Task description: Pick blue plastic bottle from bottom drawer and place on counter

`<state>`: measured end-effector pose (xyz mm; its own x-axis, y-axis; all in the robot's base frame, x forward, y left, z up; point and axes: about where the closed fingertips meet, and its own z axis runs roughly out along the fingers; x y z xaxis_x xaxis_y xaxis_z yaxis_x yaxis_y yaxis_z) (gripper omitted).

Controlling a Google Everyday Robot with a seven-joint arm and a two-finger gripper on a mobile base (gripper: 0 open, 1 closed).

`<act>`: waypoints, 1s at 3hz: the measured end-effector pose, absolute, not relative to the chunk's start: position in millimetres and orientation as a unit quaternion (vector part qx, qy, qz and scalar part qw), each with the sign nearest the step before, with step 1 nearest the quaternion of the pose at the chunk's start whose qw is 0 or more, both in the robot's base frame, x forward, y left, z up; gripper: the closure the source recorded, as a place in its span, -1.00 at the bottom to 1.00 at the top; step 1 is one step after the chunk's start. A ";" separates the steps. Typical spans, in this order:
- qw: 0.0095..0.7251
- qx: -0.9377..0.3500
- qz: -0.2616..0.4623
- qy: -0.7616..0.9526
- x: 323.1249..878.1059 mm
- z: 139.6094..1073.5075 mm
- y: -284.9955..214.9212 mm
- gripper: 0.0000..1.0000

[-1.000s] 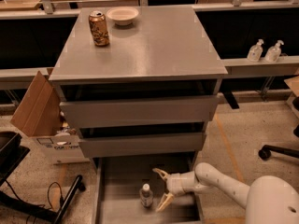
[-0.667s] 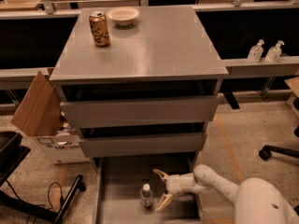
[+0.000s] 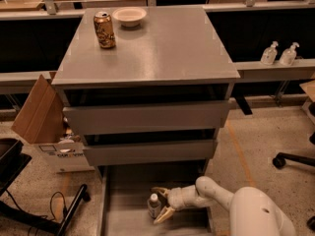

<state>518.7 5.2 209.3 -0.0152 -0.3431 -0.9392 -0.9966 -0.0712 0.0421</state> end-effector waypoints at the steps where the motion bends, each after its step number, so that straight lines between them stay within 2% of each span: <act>1: 0.373 -0.586 0.446 0.564 519.8 200.6 20.5 -0.17; 3: 0.394 -0.533 0.484 0.571 516.4 239.3 27.8 0.76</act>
Offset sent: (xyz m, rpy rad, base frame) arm 0.0025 0.0300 0.0172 0.1277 0.0916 -0.0320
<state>516.4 27.8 239.3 -0.1212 -0.2271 -0.9663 -0.9905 -0.0368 0.1329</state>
